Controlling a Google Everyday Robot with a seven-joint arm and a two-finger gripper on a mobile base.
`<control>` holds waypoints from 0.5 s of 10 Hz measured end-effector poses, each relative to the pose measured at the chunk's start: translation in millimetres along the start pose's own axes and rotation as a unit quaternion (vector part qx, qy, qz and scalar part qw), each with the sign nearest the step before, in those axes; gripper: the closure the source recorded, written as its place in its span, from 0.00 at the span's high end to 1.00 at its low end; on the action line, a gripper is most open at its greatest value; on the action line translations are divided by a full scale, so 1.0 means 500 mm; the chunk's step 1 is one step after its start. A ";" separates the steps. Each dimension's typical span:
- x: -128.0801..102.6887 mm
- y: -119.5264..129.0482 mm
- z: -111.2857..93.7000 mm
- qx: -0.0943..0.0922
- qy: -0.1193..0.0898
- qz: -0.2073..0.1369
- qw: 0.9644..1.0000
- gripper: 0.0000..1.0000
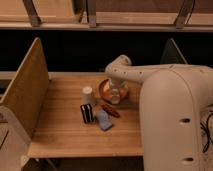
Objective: Place the ceramic cup over the eraser
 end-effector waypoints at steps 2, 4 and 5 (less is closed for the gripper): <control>-0.027 0.004 -0.064 0.011 -0.030 -0.012 0.999 0.80; -0.044 0.012 -0.145 0.020 -0.065 -0.023 0.997 0.80; -0.041 0.030 -0.177 0.015 -0.076 -0.032 0.996 0.80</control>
